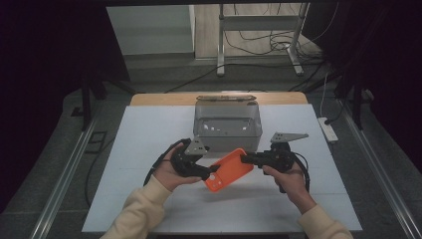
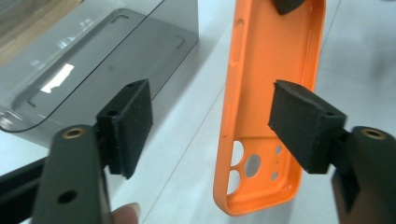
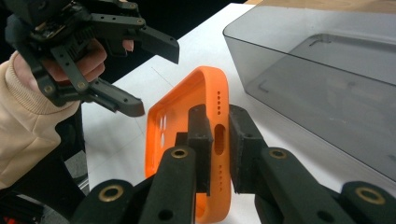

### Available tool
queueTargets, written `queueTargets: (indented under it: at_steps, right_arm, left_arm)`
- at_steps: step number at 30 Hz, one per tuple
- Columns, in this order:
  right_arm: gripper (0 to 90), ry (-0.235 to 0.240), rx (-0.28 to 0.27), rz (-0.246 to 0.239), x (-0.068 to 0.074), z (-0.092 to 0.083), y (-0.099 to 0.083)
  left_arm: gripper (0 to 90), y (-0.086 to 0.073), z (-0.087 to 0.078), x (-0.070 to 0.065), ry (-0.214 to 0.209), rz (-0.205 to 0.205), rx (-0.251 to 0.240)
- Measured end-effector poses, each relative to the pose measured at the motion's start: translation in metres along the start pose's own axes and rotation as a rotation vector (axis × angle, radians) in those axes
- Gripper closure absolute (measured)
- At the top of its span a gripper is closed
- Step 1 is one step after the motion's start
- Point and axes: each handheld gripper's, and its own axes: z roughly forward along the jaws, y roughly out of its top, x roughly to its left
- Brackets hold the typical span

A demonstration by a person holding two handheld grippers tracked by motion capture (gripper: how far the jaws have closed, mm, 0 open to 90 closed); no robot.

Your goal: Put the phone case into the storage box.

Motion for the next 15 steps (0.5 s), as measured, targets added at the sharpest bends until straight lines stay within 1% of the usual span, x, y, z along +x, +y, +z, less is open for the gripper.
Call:
queueTargets:
  at_steps: [1,2,4,6,8,15]
  right_arm:
    - [80.6,0.0,-0.003,-0.001,0.0,-0.001,0.0]
    - [80.6,-0.001,-0.004,-0.001,0.0,-0.001,0.0]
    - [80.5,0.001,-0.01,0.0,-0.001,-0.002,0.0]
    - [80.5,0.007,-0.02,0.007,-0.002,-0.003,0.0]
    - [80.5,0.003,-0.024,0.006,-0.002,-0.003,0.0]
    - [80.5,0.014,-0.039,-0.006,-0.003,-0.005,-0.001]
  left_arm:
    - [28.3,-0.001,-0.001,0.002,-0.009,-0.011,-0.005]
    - [27.6,-0.001,-0.001,0.005,-0.019,-0.033,-0.009]
    - [25.5,-0.002,-0.001,0.007,-0.026,-0.05,-0.01]
    - [24.3,-0.004,-0.001,0.01,-0.036,-0.08,-0.021]
    - [23.3,-0.004,-0.001,0.012,-0.052,-0.096,-0.025]
    - [21.5,-0.007,0.001,0.016,-0.095,-0.13,-0.041]
